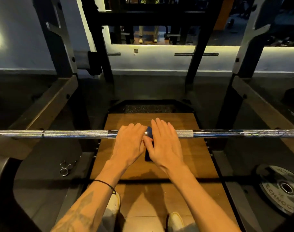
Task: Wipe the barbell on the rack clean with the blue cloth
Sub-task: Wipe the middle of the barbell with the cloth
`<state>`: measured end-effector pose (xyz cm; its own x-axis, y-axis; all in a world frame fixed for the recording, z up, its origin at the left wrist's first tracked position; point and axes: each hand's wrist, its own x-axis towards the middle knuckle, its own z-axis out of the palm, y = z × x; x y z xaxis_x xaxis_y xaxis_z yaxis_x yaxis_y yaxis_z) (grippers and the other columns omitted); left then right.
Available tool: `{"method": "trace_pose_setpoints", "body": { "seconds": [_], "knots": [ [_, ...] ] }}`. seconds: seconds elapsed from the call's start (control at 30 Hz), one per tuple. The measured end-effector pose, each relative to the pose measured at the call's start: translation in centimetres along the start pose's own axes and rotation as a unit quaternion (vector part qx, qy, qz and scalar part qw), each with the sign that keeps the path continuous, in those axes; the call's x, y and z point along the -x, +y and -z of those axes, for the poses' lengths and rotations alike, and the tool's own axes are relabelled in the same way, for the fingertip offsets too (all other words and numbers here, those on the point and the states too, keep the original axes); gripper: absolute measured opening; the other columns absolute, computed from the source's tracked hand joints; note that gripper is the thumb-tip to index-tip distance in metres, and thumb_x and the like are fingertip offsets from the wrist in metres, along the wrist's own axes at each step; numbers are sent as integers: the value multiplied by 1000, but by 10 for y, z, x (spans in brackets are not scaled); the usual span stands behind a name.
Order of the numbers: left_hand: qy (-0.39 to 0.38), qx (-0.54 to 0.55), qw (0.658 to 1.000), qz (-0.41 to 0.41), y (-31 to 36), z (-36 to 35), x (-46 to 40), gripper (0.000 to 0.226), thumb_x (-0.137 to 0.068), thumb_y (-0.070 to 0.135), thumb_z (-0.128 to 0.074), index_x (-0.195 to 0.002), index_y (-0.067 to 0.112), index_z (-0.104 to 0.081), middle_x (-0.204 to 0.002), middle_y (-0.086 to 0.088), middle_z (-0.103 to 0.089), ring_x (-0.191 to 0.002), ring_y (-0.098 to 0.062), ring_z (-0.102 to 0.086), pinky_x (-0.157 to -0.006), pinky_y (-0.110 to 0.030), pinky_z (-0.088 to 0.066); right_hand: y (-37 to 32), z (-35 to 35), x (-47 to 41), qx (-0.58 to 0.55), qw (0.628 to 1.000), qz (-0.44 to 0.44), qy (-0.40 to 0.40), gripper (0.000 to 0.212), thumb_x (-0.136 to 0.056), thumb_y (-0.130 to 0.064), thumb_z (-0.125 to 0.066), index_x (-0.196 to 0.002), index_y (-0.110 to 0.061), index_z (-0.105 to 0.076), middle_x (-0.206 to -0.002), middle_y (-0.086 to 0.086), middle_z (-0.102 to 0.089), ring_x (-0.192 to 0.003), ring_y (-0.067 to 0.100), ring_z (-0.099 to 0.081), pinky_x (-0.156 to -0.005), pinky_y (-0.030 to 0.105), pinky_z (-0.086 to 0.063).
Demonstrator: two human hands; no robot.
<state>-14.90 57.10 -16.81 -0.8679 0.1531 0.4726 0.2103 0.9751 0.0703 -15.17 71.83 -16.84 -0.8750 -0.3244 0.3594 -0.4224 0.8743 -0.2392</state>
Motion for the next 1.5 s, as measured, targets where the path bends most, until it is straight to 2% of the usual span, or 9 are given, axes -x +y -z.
{"method": "trace_pose_setpoints", "body": {
  "seconds": [0.13,0.33,0.47,0.7,0.83,1.03,1.27,1.37,1.5],
  "knots": [
    [7,13,1000,-20,-4,-6,2,30,-95,55,-52,-107,28,-61,-90,9,-57,-78,-15,-52,-69,-32,-30,51,20,5,56,998,7,2,52,-104,-52,-32,-118,-10,-58,-111,6,-59,-103,28,-56,-101,42,-41],
    [10,21,1000,-15,-1,-4,2,35,-96,60,-47,-105,29,-60,-89,12,-56,-75,-11,-46,-69,-29,-23,134,45,29,119,987,-87,64,50,-101,-45,-35,-116,-5,-62,-114,13,-63,-113,35,-57,-120,52,-22],
    [6,14,1000,-10,2,-4,3,35,-97,60,-45,-105,29,-59,-88,12,-54,-74,-11,-44,-69,-30,-21,96,37,22,70,985,-138,81,44,-100,-42,-32,-110,-9,-60,-107,8,-60,-107,30,-56,-119,52,-26],
    [-10,11,1000,10,8,1,2,18,-96,42,-42,-94,29,-55,-84,10,-53,-73,-11,-46,-68,-28,-22,-10,3,-7,31,998,-45,22,45,-98,-45,-31,-117,-16,-59,-110,1,-60,-105,20,-55,-107,39,-40],
    [10,5,1000,-22,1,-3,5,26,-97,48,-47,-100,25,-58,-85,7,-54,-74,-17,-49,-67,-31,-25,29,18,2,44,998,38,-12,60,-92,-38,-37,-138,-2,-53,-118,11,-61,-104,29,-58,-95,42,-47],
    [28,6,1000,-12,3,-7,6,38,-98,59,-44,-105,25,-59,-86,9,-52,-73,-9,-37,-70,-29,-21,129,47,27,112,990,-75,31,57,-92,-36,-37,-130,3,-55,-121,20,-60,-114,40,-55,-110,53,-35],
    [44,46,998,3,7,-7,4,26,-98,48,-49,-103,25,-61,-85,9,-54,-73,-9,-38,-72,-28,-19,30,21,-2,44,997,-59,28,37,-95,-44,-35,-110,-16,-53,-109,2,-53,-99,21,-49,-97,40,-44],
    [40,67,996,30,13,-2,4,22,-93,37,-44,-94,24,-62,-79,8,-53,-69,-14,-45,-69,-29,-22,-10,12,-14,5,1000,-21,-6,50,-94,-46,-25,-113,-14,-57,-107,4,-59,-97,23,-55,-91,41,-46],
    [48,95,994,28,10,-5,9,18,-89,33,-61,-104,22,-63,-85,7,-56,-77,-16,-49,-75,-34,-37,20,20,-11,23,996,60,-55,65,-91,-44,-26,-134,-4,-55,-108,8,-63,-96,28,-59,-86,45,-48]
  ]
}}
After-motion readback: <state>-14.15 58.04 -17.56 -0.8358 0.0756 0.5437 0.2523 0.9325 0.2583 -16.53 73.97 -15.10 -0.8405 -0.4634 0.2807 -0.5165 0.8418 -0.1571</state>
